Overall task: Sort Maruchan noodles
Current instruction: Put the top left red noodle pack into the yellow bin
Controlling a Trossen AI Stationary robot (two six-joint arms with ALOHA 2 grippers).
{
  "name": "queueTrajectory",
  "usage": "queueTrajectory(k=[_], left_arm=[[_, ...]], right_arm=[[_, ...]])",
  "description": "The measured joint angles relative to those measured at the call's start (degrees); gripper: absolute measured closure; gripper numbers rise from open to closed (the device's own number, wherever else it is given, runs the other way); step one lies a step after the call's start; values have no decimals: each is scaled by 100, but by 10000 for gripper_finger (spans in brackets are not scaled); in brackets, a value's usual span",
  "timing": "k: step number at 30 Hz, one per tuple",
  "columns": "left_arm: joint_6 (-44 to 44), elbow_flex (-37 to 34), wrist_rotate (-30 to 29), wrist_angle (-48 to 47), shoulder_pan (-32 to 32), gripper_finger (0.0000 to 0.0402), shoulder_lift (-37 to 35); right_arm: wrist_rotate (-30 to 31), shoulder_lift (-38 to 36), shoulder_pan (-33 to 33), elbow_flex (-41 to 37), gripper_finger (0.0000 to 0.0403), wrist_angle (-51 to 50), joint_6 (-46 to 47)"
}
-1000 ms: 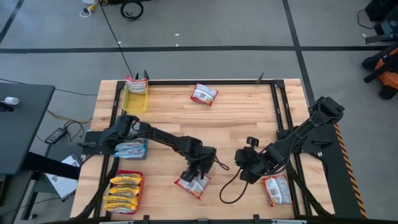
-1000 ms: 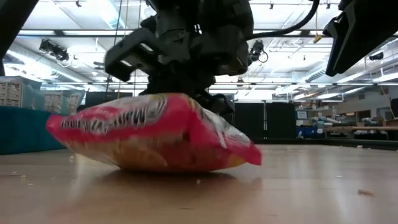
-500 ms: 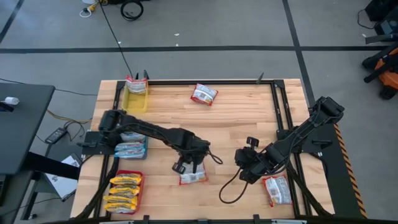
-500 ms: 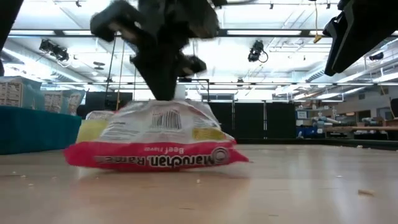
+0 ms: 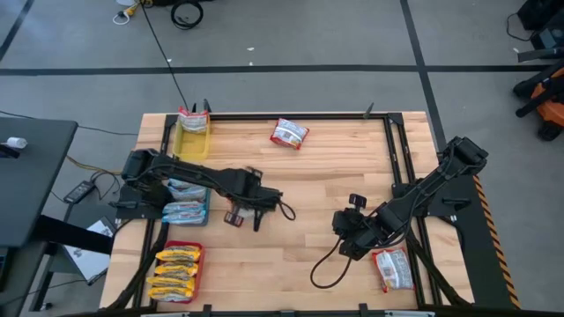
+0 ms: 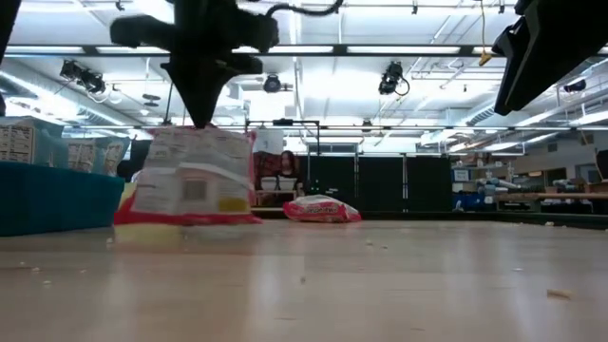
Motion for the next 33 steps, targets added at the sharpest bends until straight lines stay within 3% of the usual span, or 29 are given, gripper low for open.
queueTrajectory(k=[13,26,33], left_arm=[[-243,-2,-1935,-1574,922,401,-380],[61,-764,-3715,-1606,3313,401,-1424],[587,-1419,-3749,-954,4548,401,-1703]], right_arm=[[125,4,2,1,263,78,-18],[125,4,197,2,263,122,37],[175,4,203,2,263,143,39]])
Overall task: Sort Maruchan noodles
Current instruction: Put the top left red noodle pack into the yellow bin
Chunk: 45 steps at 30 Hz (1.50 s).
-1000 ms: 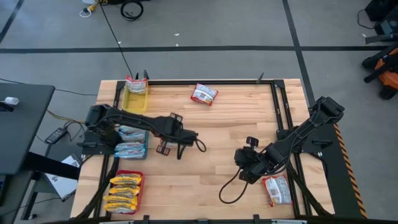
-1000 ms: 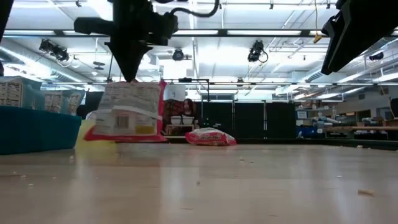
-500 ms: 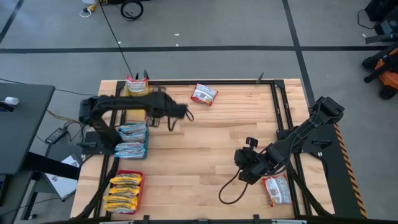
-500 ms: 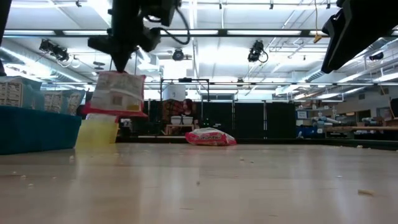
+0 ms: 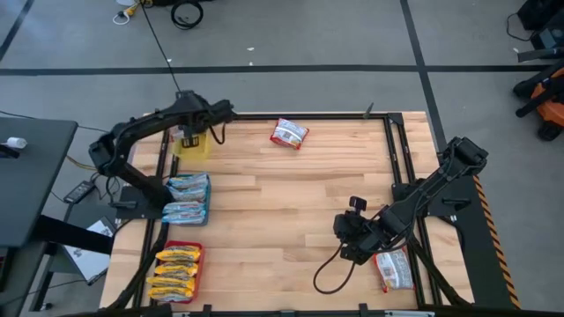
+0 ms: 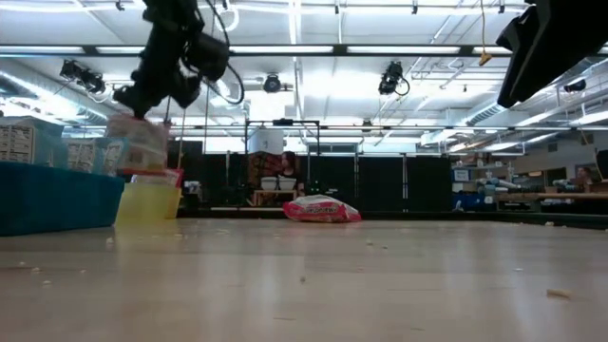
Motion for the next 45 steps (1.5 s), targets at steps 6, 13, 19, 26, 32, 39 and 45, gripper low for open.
queueTrajectory(k=[6,13,19,26,32,39,45], left_arm=[[656,-836,170,1406,304,401,-10],[1331,-1498,151,2720,479,401,-6],[1294,-1663,164,3264,678,391,-4],[1038,-1663,147,3270,921,362,-4],[540,-1661,464,3213,1019,336,-3],[-137,-1657,738,2450,999,270,-267],[-1999,-1654,1319,1544,995,217,-1092]], right_arm=[[0,0,0,0,263,0,-4],[-2,0,0,0,263,1,0],[-5,0,-2,0,263,11,2],[-50,0,-2,0,263,72,4],[-203,-2,-2,0,263,71,126],[-400,-4,-2,0,263,69,90],[-400,-4,-14,0,263,67,-455]])
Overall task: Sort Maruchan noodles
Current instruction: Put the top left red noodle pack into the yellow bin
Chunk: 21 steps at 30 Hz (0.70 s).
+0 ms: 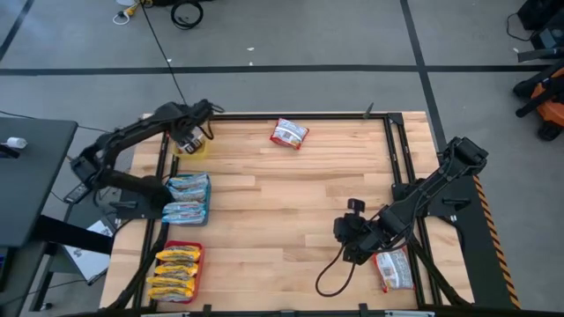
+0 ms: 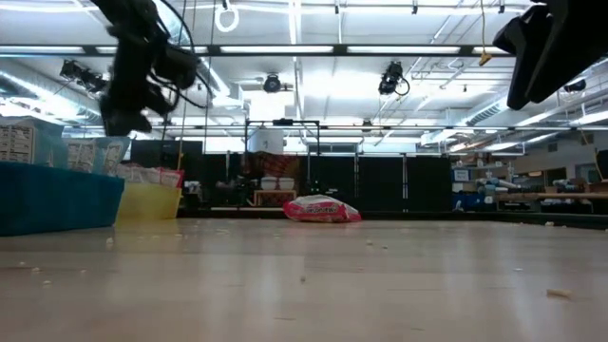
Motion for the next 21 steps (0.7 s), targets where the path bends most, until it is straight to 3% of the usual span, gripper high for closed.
queueTrajectory(k=[3,5,7,11,16,21], left_arm=[[-1517,2,1004,-497,-68,210,-475],[-2063,-8,1810,-549,-145,216,-747],[-2384,-76,2203,-411,-235,227,-911],[-2930,-302,2300,-110,-165,263,-848],[-3066,-833,2633,759,222,326,-468],[-3079,-1070,2566,1416,761,391,-91]], right_arm=[[0,0,-28,0,263,1,-306],[23,0,-53,0,263,5,-464],[111,0,-62,0,263,32,-600],[367,0,-56,0,263,202,-763],[354,0,115,0,263,348,-760],[290,0,461,-2,263,342,-681]])
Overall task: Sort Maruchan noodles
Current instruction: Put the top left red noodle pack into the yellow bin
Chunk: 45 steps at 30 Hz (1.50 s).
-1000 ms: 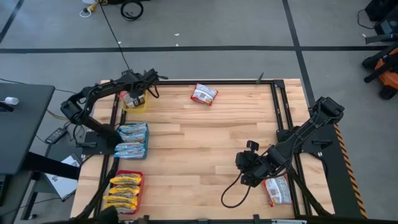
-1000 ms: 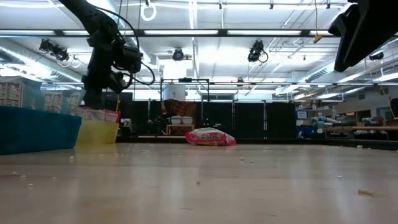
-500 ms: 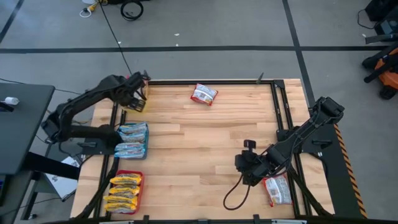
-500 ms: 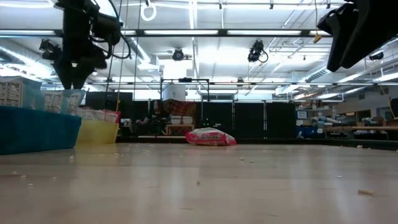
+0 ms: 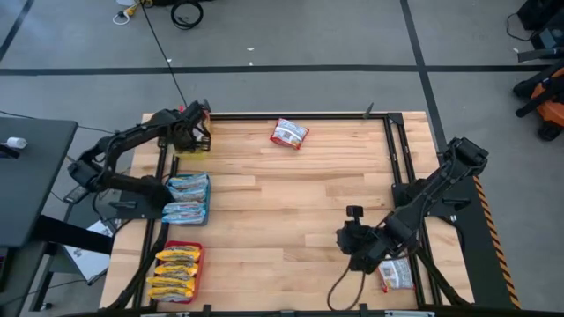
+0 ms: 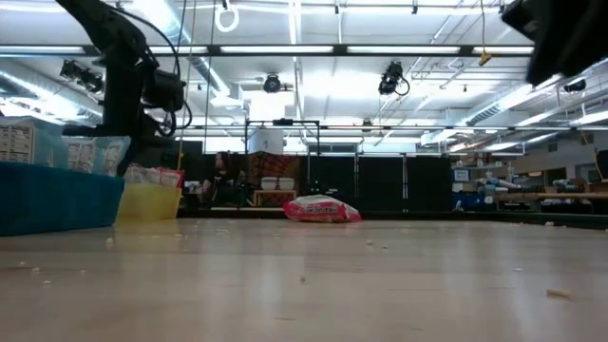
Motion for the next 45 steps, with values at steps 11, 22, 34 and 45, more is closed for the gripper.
queueTrajectory(k=[11,22,34,45], left_arm=[[104,-103,-135,201,892,394,683],[-582,-254,-707,575,665,388,735],[-2746,-1102,-1649,3034,-370,388,735],[-2833,-1271,-2284,3390,-666,379,735]], right_arm=[[326,0,574,0,263,-2,487],[369,0,592,0,263,-3,612],[470,0,620,0,263,-7,769],[558,0,773,0,263,-48,688]])
